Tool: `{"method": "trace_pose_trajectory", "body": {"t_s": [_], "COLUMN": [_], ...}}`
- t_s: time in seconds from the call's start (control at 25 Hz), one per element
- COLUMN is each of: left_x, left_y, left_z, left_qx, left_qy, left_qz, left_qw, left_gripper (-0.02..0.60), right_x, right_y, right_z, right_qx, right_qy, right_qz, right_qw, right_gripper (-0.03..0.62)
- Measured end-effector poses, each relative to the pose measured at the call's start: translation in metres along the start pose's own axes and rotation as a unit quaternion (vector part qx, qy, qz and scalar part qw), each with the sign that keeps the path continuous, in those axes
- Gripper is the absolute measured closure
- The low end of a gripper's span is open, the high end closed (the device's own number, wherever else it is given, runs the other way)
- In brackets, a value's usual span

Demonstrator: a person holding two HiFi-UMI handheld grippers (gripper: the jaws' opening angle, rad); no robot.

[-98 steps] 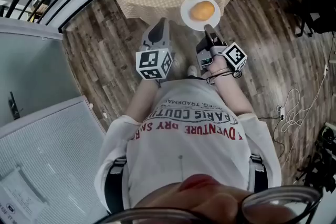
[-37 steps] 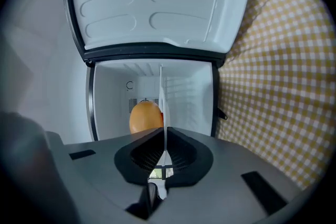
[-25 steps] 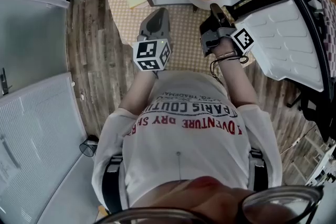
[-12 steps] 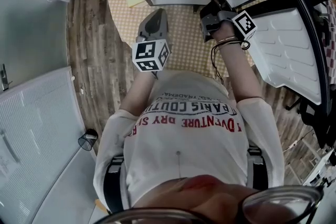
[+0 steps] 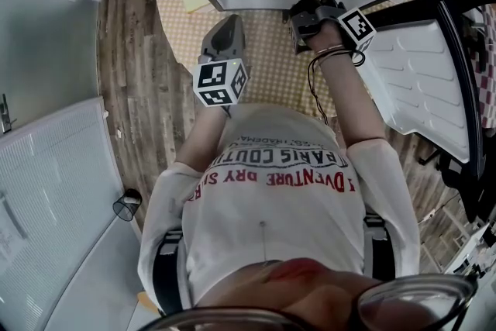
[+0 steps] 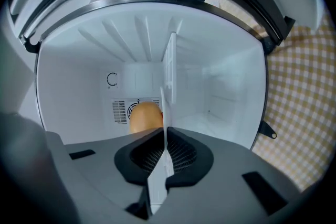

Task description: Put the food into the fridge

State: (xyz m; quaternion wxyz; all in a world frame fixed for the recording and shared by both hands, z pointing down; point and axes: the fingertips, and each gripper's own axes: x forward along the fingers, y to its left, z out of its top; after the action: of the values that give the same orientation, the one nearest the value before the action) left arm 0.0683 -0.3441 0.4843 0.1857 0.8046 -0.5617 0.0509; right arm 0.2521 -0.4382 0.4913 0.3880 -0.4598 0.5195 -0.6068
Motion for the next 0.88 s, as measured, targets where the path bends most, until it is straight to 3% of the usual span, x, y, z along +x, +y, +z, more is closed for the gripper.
{"method": "trace_pose_trajectory", "body": {"t_s": [0.52,0.76,0.88], "left_x": [0.012,0.014,0.014], "left_y": [-0.01,-0.013,-0.017], "left_z": [-0.004,0.006,0.008], "left_qx": [-0.004,-0.001,0.0], "left_qy": [0.007,-0.003,-0.006], "left_qz": [-0.01,-0.015,-0.021], "left_qw": [0.9999,0.9999,0.9998], "left_gripper": [0.554,0.554,0.554], "right_x": [0.004,0.0,-0.009], "right_y": [0.004,0.017,0.015], "right_z": [0.0,-0.002,-0.001], "right_qx": [-0.029,-0.05,-0.051], "right_qy": [-0.001,-0.004,-0.004], "right_qz": [-0.007,0.024,0.028], "right_qw": [1.0,0.998,0.998], "right_gripper": [0.559,0.406,0.398]}}
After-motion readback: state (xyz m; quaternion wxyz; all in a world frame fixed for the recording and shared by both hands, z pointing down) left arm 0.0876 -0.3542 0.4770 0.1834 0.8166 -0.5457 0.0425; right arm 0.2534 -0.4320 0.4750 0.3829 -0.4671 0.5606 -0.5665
